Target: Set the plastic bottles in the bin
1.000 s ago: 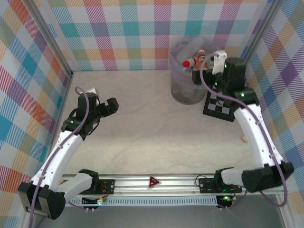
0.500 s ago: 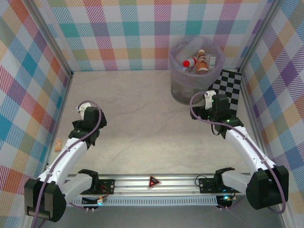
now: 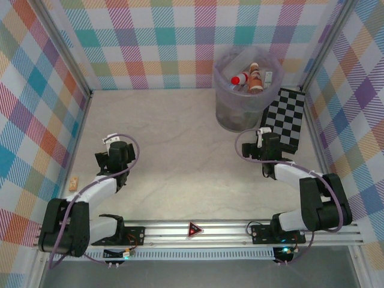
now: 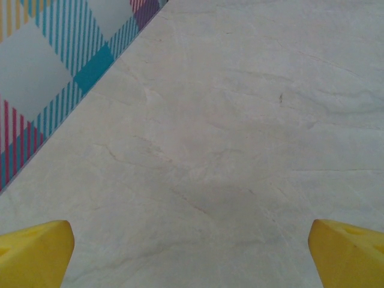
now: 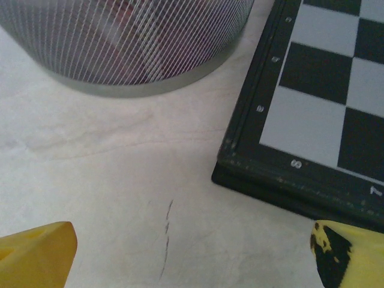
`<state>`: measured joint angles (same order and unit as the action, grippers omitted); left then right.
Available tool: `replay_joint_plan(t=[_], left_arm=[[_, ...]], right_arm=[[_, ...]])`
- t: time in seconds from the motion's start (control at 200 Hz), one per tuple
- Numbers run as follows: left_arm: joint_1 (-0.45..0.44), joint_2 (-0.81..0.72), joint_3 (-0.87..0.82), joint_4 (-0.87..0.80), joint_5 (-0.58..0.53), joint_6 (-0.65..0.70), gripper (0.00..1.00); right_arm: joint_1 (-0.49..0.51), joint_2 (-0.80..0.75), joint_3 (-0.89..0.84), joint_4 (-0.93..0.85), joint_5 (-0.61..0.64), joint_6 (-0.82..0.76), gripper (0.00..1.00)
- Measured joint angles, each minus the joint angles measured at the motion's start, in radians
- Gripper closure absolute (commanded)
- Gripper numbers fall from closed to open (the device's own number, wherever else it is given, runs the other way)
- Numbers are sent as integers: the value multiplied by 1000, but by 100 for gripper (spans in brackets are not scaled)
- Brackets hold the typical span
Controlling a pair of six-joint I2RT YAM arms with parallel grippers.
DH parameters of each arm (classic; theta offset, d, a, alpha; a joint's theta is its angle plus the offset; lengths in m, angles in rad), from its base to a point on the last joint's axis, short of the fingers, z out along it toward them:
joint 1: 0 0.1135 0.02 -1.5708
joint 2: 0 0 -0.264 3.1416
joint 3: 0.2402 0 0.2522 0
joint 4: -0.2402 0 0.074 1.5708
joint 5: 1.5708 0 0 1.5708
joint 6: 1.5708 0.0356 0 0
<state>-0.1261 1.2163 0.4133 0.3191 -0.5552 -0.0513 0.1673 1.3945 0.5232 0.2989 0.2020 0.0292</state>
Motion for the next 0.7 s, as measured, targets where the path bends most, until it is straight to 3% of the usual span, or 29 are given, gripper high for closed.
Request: replay_joint_plan(t=[0.225, 0.35, 0.7], left_arm=[[13, 163, -3, 204, 46, 8, 0], [13, 204, 10, 237, 76, 8, 0], [20, 108, 6, 214, 104, 50, 0]], right_arm=[[-13, 50, 0, 124, 0, -28, 1], [-28, 76, -1, 205, 0, -49, 0], [-90, 105, -29, 316, -35, -45, 1]])
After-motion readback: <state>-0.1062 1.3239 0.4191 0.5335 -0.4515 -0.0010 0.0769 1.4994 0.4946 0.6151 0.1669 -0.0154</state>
